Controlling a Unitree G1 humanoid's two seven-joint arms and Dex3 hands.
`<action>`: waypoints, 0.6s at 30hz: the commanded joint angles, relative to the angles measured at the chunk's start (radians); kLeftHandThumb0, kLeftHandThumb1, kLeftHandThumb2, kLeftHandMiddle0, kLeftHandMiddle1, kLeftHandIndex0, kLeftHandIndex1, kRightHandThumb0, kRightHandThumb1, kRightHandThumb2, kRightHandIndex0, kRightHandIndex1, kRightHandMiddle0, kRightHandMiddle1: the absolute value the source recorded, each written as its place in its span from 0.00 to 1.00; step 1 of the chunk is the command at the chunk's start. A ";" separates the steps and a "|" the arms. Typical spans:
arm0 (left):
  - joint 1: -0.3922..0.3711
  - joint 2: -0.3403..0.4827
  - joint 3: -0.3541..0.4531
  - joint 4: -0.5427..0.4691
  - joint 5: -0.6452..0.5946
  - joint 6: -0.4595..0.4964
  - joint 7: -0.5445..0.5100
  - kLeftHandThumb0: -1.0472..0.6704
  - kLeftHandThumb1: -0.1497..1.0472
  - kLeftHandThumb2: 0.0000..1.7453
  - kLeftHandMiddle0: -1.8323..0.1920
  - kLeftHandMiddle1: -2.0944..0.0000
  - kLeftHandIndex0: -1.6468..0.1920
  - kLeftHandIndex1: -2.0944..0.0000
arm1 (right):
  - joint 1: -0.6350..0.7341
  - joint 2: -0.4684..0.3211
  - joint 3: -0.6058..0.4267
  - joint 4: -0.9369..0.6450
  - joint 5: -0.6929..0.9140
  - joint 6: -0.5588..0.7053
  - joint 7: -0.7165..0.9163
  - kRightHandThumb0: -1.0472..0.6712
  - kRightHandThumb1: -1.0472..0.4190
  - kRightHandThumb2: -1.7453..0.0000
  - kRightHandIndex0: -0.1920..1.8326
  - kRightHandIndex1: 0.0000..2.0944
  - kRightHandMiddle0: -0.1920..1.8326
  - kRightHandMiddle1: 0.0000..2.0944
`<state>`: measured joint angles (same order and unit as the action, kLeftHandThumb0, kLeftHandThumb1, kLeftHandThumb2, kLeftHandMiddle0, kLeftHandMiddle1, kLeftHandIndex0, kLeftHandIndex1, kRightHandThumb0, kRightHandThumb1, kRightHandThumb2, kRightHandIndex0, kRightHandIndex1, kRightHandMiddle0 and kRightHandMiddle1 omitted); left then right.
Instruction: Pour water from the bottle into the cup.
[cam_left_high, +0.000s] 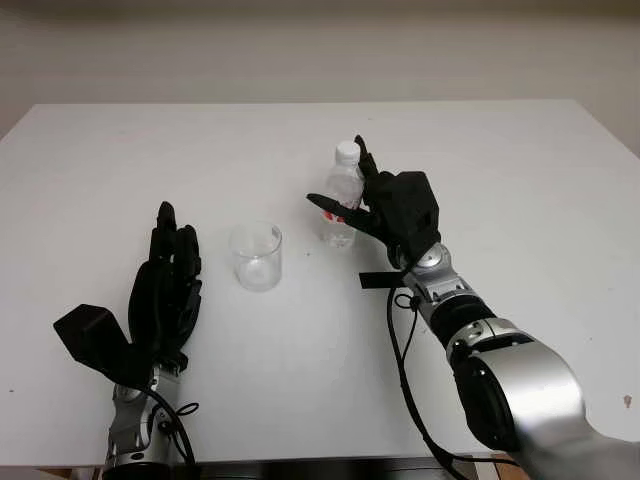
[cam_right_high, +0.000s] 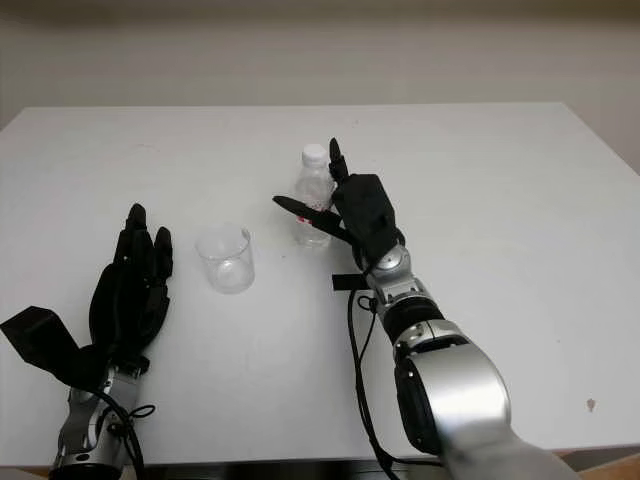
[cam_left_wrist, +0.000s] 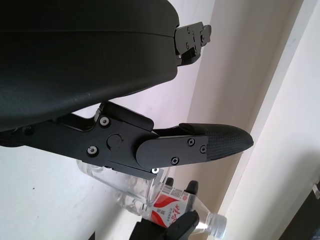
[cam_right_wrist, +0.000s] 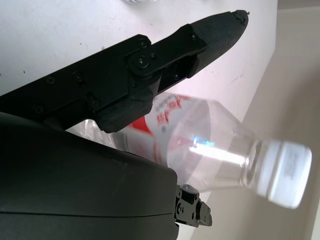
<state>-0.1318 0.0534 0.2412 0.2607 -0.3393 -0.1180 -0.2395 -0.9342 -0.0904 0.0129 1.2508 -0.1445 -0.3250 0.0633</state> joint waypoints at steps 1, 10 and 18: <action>0.033 -0.008 -0.004 0.033 0.009 0.009 0.003 0.18 1.00 0.27 0.99 0.97 1.00 0.98 | -0.015 0.017 0.004 0.006 -0.004 -0.007 -0.012 0.01 0.08 0.97 0.00 0.00 0.00 0.00; 0.050 -0.013 -0.005 0.028 0.014 0.000 0.012 0.18 1.00 0.27 0.99 0.97 0.99 0.97 | -0.032 0.093 -0.092 0.038 0.087 0.043 -0.095 0.18 0.12 0.97 0.10 0.05 0.11 0.06; 0.056 -0.014 -0.004 0.032 0.014 -0.008 0.009 0.18 1.00 0.27 0.99 0.97 1.00 0.97 | -0.038 0.106 -0.117 0.053 0.093 0.073 -0.157 0.33 0.01 0.93 0.39 0.92 0.29 0.94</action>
<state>-0.1249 0.0523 0.2384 0.2516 -0.3283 -0.1367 -0.2322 -0.9431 0.0138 -0.1083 1.2965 -0.0449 -0.2563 -0.0928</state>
